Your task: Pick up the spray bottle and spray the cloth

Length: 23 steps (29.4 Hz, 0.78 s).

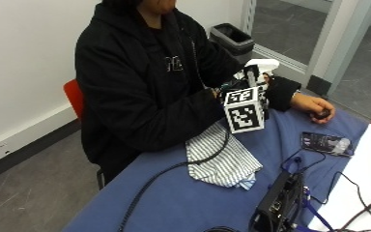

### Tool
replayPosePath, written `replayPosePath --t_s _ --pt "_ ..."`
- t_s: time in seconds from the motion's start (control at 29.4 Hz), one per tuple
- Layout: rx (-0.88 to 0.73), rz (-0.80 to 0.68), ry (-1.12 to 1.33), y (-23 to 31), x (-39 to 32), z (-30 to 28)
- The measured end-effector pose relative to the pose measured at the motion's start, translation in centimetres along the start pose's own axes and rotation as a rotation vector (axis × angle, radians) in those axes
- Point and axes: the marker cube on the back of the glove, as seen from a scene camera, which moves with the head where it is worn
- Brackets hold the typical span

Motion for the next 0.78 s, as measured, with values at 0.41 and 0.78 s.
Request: replayPosePath --t_s 0.41,0.78 --pt "-0.066 0.183 0.205 7.4 -1.6 -5.5" --pt "-0.157 0.215 0.643 13.9 -3.7 -12.4"
